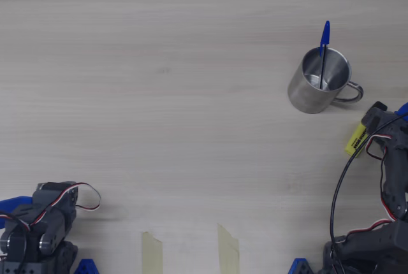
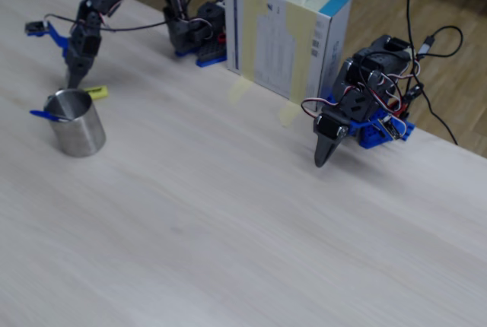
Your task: Grab the yellow pen and put it in the silver cup.
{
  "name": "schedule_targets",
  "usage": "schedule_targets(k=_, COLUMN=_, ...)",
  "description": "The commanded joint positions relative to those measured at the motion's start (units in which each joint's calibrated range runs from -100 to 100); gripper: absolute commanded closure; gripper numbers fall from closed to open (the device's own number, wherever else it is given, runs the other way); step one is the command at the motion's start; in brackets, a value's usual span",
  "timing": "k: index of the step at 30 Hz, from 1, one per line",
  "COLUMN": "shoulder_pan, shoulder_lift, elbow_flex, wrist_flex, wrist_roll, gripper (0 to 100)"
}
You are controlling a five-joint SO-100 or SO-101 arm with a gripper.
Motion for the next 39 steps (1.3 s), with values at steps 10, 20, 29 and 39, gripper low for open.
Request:
schedule_targets(k=10, shoulder_pan=-22.45, shoulder_lift=-104.88, elbow_flex=60.29, wrist_flex=50.58, wrist_roll=2.15, gripper=98)
schedule_targets(k=20, shoulder_pan=-22.45, shoulder_lift=-104.88, elbow_flex=60.29, wrist_flex=50.58, wrist_roll=2.15, gripper=98)
schedule_targets(k=29, shoulder_pan=-22.27, shoulder_lift=-104.88, elbow_flex=60.29, wrist_flex=50.58, wrist_roll=2.15, gripper=98)
schedule_targets(k=39, shoulder_pan=-22.90, shoulder_lift=-104.88, elbow_flex=60.29, wrist_flex=50.58, wrist_roll=2.15, gripper=98)
